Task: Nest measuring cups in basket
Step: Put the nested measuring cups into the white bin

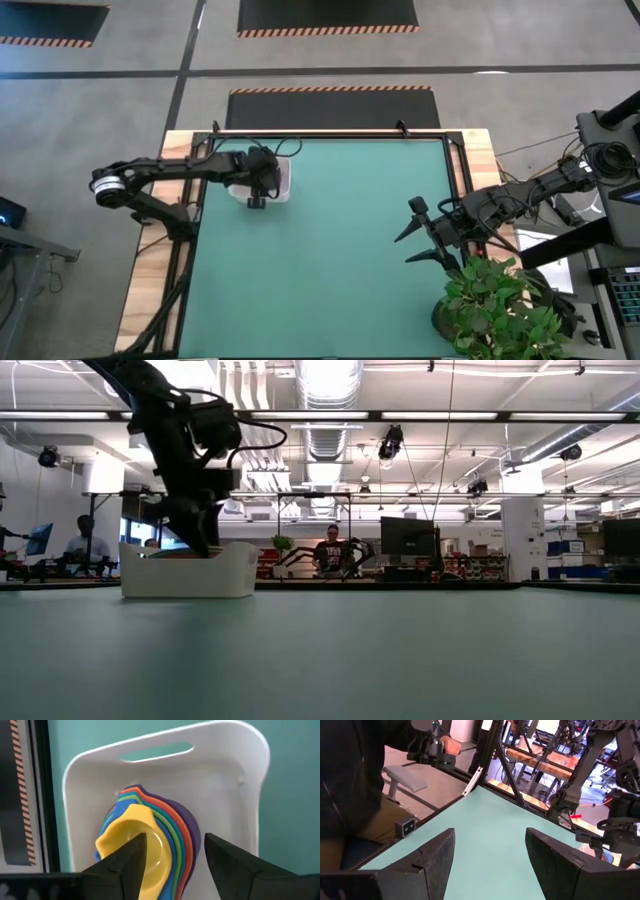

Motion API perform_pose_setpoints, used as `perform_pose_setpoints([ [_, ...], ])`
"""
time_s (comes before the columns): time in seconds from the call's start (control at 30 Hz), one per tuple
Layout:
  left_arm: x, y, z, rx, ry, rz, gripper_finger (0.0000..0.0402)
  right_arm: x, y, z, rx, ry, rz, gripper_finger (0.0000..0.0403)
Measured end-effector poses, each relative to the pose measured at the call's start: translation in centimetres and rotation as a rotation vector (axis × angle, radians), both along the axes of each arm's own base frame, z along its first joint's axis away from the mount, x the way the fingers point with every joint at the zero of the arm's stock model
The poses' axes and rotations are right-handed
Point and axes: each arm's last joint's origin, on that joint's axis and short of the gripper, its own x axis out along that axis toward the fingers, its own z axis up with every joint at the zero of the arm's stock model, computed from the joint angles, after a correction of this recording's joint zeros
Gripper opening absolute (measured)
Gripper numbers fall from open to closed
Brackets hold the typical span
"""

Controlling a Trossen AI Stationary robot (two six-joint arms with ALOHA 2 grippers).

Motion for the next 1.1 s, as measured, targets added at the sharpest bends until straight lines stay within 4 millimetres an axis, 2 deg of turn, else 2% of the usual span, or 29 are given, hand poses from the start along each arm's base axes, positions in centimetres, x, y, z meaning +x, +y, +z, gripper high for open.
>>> perform_pose_setpoints([
  [0.2, 0.3, 0.0, 1.6, -0.017, 0.008, 0.019, 0.0180, 0.0, 0.0, 0.0, 0.014, 0.007, -0.002, 0.0231],
  [0.37, 1.1, -0.8, 3.4, -0.025, -0.010, 0.011, 0.0180, -0.1, 0.0, 0.1, 0.000, -0.004, 0.000, 0.0231],
  [0.5, 2.0, -2.2, 5.5, -0.014, -0.085, -0.026, 0.0180, -0.3, -0.1, 0.2, -0.018, -0.027, 0.004, 0.0231],
  [0.67, 2.4, -5.0, 8.3, -0.007, -0.208, -0.092, 0.0170, -0.3, -0.1, 0.3, -0.021, -0.030, 0.005, 0.0231],
  [0.87, 1.6, -8.2, 11.0, -0.019, -0.358, -0.121, 0.0158, -0.2, -0.1, 0.2, -0.028, -0.061, 0.007, 0.0231],
  [0.93, 1.0, -8.5, 11.4, 0.041, -0.378, -0.058, 0.0156, -0.2, -0.1, 0.2, -0.026, -0.060, 0.006, 0.0231],
  [1.1, -0.8, -7.9, 10.8, 0.130, -0.297, 0.130, 0.0152, -0.2, -0.1, 0.2, -0.028, -0.060, -0.006, 0.0231],
])
